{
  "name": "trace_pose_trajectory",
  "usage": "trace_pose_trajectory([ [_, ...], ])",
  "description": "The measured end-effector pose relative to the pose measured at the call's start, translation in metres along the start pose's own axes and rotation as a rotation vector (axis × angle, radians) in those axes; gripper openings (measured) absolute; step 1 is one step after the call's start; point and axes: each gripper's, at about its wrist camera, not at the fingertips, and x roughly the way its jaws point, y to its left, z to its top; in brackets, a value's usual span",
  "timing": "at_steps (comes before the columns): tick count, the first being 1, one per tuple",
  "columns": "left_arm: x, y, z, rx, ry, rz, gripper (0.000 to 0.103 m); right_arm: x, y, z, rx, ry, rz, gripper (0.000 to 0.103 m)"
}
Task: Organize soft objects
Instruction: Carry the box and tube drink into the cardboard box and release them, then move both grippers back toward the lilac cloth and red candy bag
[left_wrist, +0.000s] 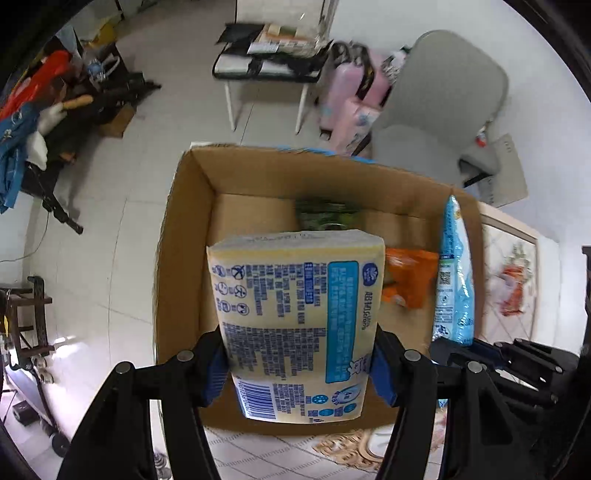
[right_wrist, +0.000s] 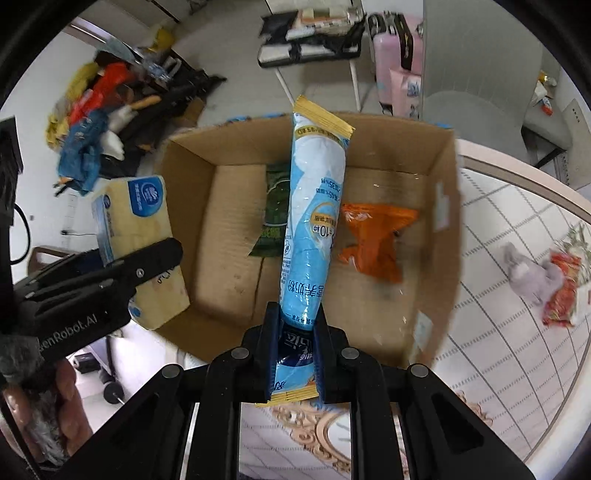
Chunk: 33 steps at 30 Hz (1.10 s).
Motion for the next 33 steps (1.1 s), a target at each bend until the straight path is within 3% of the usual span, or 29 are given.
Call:
trace_pose_trajectory([
  [7, 0.069, 0.008, 0.039, 0.052, 0.126, 0.039, 0.061, 0.059, -0.012, 0.038, 0.026, 0.054, -0.092, 0.017],
  [14, 0.095, 0.009, 0.057, 0.040, 0.204, 0.099, 0.062, 0.096, -0.022, 0.054, 0.041, 0.133, -0.124, 0.022],
  [16, 0.091, 0.012, 0.059, 0.017, 0.200, 0.087, 0.066, 0.094, -0.019, 0.055, 0.019, 0.113, -0.170, 0.028],
  [17, 0.089, 0.014, 0.060, 0.004, 0.199, 0.079, 0.070, 0.092, -0.019, 0.056, 0.014, 0.106, -0.179, 0.037],
  [19, 0.081, 0.015, 0.061, 0.000, 0.182, 0.087, 0.080, 0.089, -0.020, 0.056, 0.025, 0.110, -0.165, 0.046],
  [23, 0.064, 0.019, 0.056, 0.002, 0.145, 0.105, 0.087, 0.074, -0.022, 0.051, 0.038, 0.091, -0.174, 0.068],
  [24, 0.060, 0.019, 0.053, 0.002, 0.136, 0.102, 0.094, 0.070, -0.023, 0.049, 0.038, 0.088, -0.177, 0.076],
  [25, 0.055, 0.020, 0.051, 0.001, 0.123, 0.101, 0.098, 0.065, -0.023, 0.046, 0.038, 0.084, -0.184, 0.079],
  [30, 0.024, 0.019, 0.023, -0.001, 0.036, 0.096, 0.099, 0.041, -0.018, 0.020, 0.031, 0.038, -0.230, 0.094],
  [33, 0.009, 0.014, -0.001, -0.004, 0.001, 0.077, 0.102, 0.032, -0.017, -0.001, 0.043, 0.015, -0.241, 0.096],
])
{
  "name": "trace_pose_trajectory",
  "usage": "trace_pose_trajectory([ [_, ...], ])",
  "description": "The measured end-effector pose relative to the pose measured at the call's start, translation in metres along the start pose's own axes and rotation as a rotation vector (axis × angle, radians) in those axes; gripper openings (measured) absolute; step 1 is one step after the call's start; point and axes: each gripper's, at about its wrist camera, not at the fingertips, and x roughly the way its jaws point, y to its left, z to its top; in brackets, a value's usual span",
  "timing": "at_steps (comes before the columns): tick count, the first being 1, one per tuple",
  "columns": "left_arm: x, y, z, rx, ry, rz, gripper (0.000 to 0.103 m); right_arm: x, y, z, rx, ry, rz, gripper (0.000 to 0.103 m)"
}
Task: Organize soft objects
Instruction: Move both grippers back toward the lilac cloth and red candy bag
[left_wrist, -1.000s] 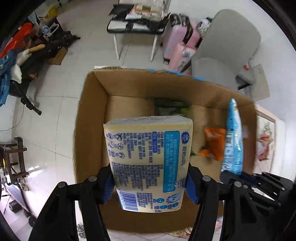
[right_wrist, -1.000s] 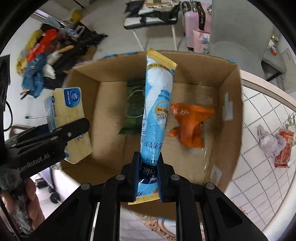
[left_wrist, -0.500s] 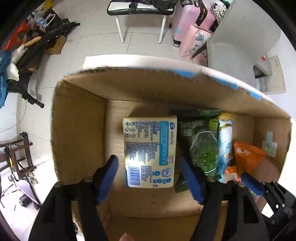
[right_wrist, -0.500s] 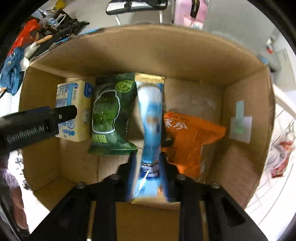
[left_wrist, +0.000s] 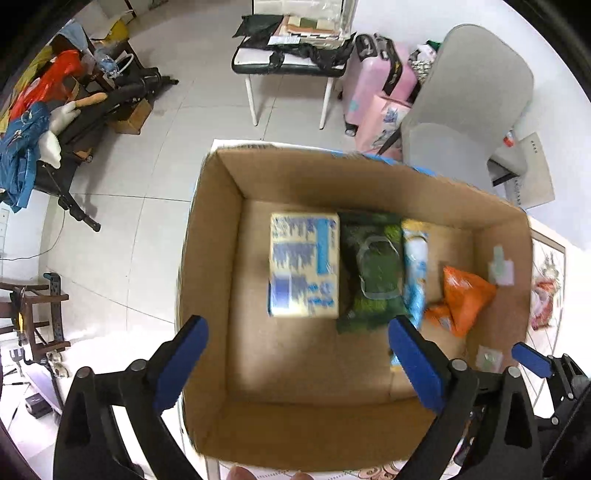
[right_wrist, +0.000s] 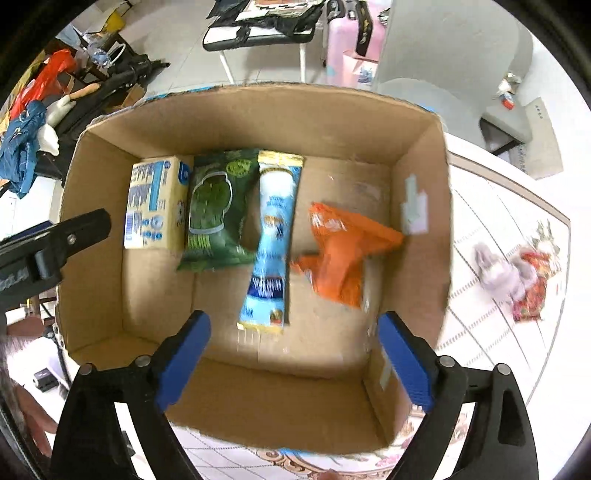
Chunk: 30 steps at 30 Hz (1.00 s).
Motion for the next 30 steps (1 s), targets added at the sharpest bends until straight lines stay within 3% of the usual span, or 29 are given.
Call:
trace_pose_trajectory([
  [5, -0.018, -0.005, -0.038, -0.005, -0.015, -0.044, 0.102, -0.020, -0.008, -0.034, 0.001, -0.026, -0.006, 0.096],
  [21, -0.131, -0.019, -0.137, 0.037, -0.228, -0.009, 0.102, -0.126, -0.028, -0.143, 0.042, -0.189, 0.061, 0.096],
  [30, -0.177, -0.029, -0.176, 0.056, -0.282, 0.005, 0.102, -0.182, -0.035, -0.184, 0.006, -0.277, 0.046, 0.096],
])
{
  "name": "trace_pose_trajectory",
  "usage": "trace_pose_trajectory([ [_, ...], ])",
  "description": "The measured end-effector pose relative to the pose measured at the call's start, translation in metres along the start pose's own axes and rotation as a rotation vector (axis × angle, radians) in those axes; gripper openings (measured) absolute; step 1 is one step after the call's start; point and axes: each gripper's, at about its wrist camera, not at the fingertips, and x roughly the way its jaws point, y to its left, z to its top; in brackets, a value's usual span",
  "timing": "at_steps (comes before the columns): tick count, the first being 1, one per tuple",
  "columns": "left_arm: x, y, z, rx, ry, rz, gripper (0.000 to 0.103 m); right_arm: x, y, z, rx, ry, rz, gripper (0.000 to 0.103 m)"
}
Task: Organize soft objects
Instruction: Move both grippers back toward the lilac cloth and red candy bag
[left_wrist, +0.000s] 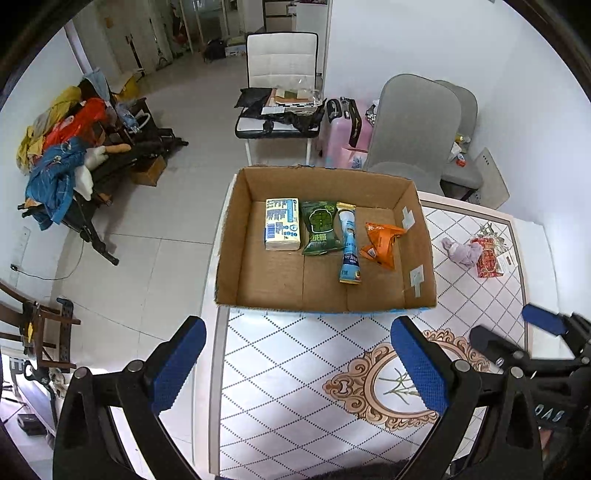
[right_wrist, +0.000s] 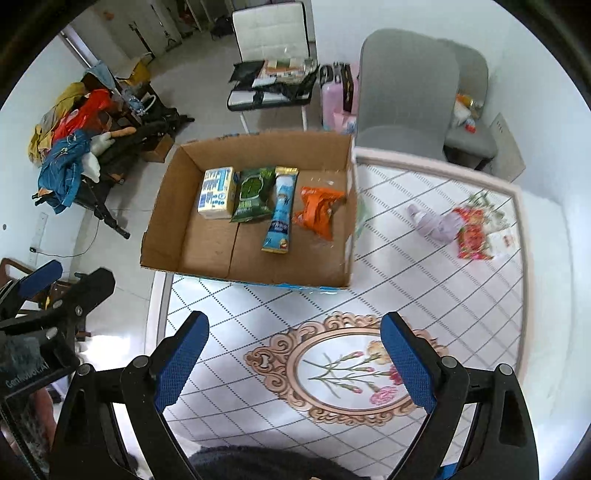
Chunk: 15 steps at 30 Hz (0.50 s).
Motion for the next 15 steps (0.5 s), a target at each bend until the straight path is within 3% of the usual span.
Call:
trace_pose_trajectory([
  [8, -0.033, -0.011, -0.009, -0.001, -0.042, -0.019, 0.102, -0.037, -0.004, -0.016, -0.024, -0.030, 0.022, 0.096],
  [15, -0.034, -0.028, -0.002, 0.008, -0.050, -0.028, 0.102, -0.039, -0.029, -0.017, 0.026, -0.028, 0.046, 0.096],
])
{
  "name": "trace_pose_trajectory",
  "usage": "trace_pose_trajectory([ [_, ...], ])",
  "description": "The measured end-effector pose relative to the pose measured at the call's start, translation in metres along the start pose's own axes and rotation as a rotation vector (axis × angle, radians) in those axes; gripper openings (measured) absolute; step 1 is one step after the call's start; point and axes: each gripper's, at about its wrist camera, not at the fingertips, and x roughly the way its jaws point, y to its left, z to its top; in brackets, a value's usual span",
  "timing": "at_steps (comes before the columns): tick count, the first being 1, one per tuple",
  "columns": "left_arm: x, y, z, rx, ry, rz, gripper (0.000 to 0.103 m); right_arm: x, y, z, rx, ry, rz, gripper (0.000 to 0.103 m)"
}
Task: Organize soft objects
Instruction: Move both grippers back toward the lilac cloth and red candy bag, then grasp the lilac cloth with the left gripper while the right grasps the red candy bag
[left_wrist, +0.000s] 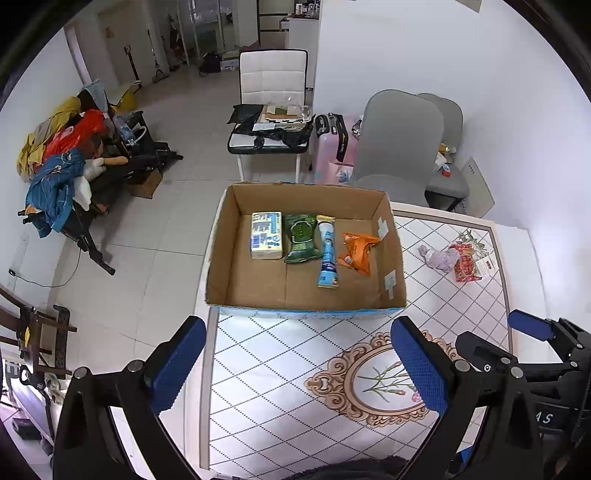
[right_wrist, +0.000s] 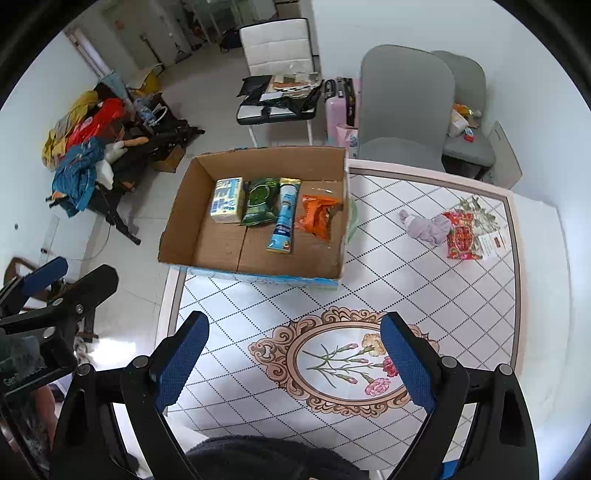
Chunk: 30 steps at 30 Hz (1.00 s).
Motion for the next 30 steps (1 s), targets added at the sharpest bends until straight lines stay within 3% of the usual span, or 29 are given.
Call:
trace_pose_trajectory([
  [6, 0.026, -0.048, 0.024, 0.038, 0.027, -0.085, 0.102, 0.010, -0.073, 0.012, 0.131, 0.016, -0.041, 0.096],
  [13, 0.089, -0.156, 0.067, 0.207, 0.085, -0.158, 0.102, 0.033, -0.200, 0.031, 0.292, 0.035, -0.144, 0.096],
  [20, 0.195, -0.265, 0.095, 0.411, 0.189, -0.101, 0.102, 0.099, -0.318, 0.061, 0.419, 0.114, -0.101, 0.096],
  [25, 0.274, -0.305, 0.095, 0.543, 0.298, -0.029, 0.102, 0.178, -0.366, 0.087, 0.399, 0.201, -0.086, 0.095],
  [30, 0.323, -0.314, 0.085, 0.611, 0.375, 0.036, 0.102, 0.254, -0.380, 0.101, 0.344, 0.298, -0.078, 0.089],
])
